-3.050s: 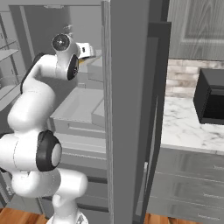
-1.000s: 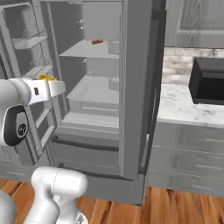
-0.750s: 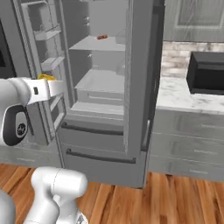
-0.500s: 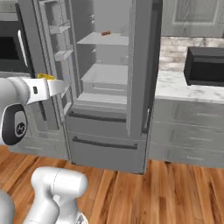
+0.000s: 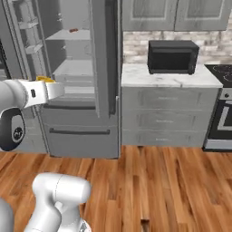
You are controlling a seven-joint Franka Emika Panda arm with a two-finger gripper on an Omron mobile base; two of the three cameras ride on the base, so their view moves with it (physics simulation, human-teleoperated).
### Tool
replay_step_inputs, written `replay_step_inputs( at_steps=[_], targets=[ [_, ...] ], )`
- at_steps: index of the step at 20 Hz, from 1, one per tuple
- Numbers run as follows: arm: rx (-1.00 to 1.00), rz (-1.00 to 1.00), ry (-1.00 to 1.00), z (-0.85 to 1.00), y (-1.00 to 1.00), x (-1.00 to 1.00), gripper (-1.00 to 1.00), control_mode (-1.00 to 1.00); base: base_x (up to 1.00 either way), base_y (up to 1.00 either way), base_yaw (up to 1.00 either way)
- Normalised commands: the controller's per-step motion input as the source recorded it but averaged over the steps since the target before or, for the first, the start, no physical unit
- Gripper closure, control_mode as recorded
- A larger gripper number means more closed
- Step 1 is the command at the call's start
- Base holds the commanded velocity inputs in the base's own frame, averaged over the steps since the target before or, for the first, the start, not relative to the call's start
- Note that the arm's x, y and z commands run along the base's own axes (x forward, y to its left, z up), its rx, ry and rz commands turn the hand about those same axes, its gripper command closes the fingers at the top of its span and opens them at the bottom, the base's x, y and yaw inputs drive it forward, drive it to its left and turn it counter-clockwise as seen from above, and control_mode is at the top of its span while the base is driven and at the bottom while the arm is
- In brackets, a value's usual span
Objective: Pick the cheese from the fridge and the cheese grater from the cabinet and place them next to the salad bowl.
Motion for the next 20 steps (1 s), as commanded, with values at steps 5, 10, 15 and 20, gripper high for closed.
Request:
replay_step_inputs(
  at_steps=[5,10,15,20],
  targets=[
    [0.0,0.0,0.0,0.0,0.0,0.0,1.0,1.0,-0.18,-0.64,-0.57],
    [0.0,0.0,0.0,0.0,0.0,0.0,1.0,1.0,-0.12,-0.43,-0.67],
    [0.0,0.0,0.0,0.0,0.0,0.0,1.0,1.0,-0.09,-0.38,-0.67],
    [0.0,0.0,0.0,0.0,0.0,0.0,1.0,1.0,-0.01,-0.29,-0.6]
  ],
)
